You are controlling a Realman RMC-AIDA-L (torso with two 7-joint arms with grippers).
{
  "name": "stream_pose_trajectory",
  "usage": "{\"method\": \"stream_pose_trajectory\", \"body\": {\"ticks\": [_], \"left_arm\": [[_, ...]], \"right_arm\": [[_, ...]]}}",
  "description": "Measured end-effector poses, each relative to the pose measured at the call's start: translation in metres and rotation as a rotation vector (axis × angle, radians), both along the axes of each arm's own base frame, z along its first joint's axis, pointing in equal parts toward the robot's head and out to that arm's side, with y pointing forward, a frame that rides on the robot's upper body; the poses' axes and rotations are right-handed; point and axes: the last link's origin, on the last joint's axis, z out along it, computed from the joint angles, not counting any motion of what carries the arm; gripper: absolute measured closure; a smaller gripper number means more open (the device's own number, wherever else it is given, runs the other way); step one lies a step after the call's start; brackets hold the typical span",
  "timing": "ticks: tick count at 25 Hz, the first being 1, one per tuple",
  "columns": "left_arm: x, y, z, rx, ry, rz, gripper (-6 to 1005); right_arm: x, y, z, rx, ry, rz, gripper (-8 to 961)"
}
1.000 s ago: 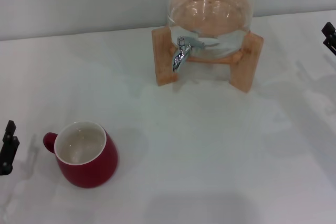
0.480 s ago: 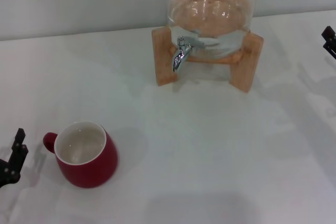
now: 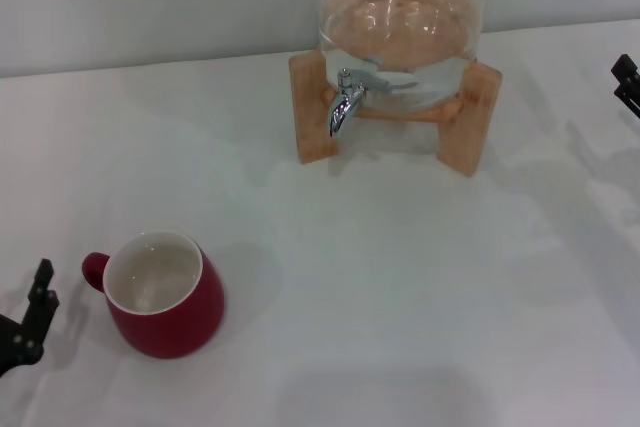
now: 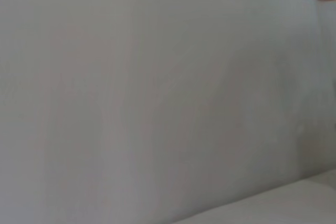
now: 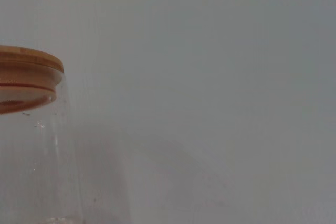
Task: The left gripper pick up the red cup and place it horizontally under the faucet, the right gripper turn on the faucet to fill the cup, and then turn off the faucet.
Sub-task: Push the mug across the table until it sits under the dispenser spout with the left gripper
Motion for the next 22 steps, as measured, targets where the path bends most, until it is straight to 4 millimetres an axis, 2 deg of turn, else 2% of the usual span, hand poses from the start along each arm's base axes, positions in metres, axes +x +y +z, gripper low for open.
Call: {"method": "stream_pose_trajectory", "body": {"ticks": [22], "left_arm": [[0.0011, -0.0061, -0.0074, -0.047, 0.011, -0.015, 390]], "right_arm": [[0.0025, -0.0028, -0.0018, -0.006, 0.004, -0.011, 81]]}}
